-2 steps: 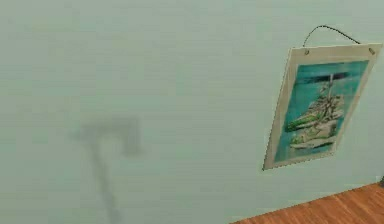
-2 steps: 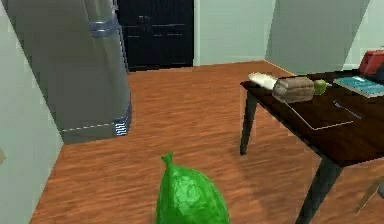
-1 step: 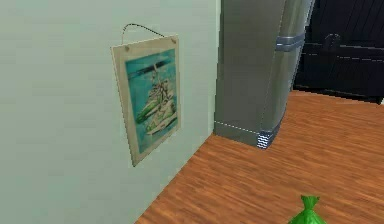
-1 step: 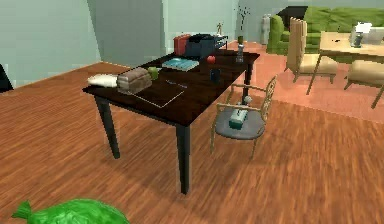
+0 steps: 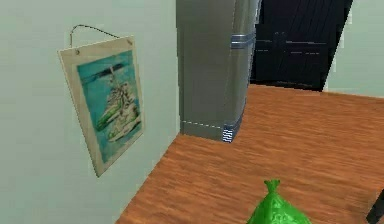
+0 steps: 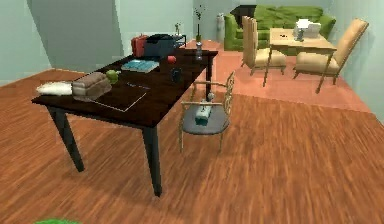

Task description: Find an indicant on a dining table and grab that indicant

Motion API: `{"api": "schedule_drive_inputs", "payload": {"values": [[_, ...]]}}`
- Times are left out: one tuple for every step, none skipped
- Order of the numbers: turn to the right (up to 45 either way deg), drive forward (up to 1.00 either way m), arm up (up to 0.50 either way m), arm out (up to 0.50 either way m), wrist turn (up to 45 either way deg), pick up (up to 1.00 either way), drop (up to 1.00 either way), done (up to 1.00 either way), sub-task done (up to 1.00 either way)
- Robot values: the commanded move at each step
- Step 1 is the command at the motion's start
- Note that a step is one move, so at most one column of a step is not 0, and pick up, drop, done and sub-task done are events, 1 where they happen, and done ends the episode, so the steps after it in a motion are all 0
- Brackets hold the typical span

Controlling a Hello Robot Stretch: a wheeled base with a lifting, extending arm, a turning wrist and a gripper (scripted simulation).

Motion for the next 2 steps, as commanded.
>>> {"api": "schedule_drive_inputs", "payload": {"values": [[0.0, 0.60, 0.00, 0.00, 0.0, 0.00, 0.00, 0.00, 0.00], [21.0, 0.00, 0.00, 0.00, 0.0, 0.00, 0.00, 0.00, 0.00]]}}
